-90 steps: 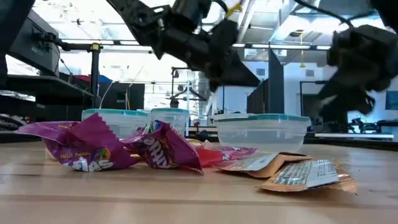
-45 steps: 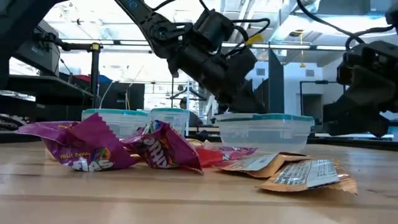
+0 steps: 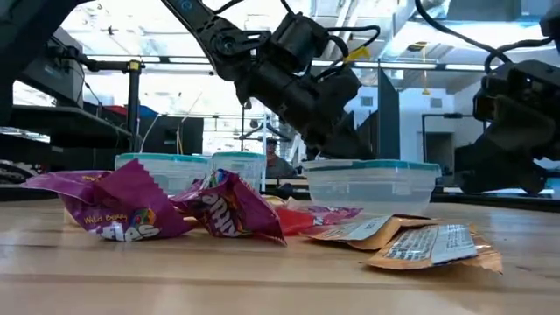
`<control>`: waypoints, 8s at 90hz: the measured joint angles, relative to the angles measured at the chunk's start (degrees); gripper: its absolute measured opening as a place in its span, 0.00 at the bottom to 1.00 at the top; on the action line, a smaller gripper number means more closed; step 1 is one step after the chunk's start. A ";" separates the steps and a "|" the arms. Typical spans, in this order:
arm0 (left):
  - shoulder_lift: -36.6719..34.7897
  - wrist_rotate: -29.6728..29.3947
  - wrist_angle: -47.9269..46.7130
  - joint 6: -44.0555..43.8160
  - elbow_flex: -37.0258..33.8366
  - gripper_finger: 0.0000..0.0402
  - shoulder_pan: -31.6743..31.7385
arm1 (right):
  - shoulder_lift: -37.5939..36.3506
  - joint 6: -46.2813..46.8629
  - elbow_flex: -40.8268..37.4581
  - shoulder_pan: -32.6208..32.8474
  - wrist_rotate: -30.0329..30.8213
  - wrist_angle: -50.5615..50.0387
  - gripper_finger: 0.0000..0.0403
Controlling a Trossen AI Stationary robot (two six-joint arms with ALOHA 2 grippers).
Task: Sort candy
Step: Open the rectangular transparent bin, then remove the rectangular transparent bin's lid
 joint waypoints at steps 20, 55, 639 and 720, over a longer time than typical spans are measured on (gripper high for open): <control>-0.79 1.24 0.15 2.03 0.32 0.00 0.00 | 1.53 -3.80 0.00 0.82 -0.03 1.94 0.62; -0.28 4.08 2.23 6.27 1.18 0.00 1.17 | 20.31 -17.43 -0.02 -1.91 3.27 18.89 0.62; -30.59 -8.66 -36.08 19.44 -3.32 0.00 -3.80 | -11.54 -38.71 44.64 -23.92 1.32 -65.21 0.00; -30.58 -8.55 -35.58 20.22 -3.32 0.00 -3.80 | -13.64 -77.05 31.70 -77.39 -40.39 -53.52 0.00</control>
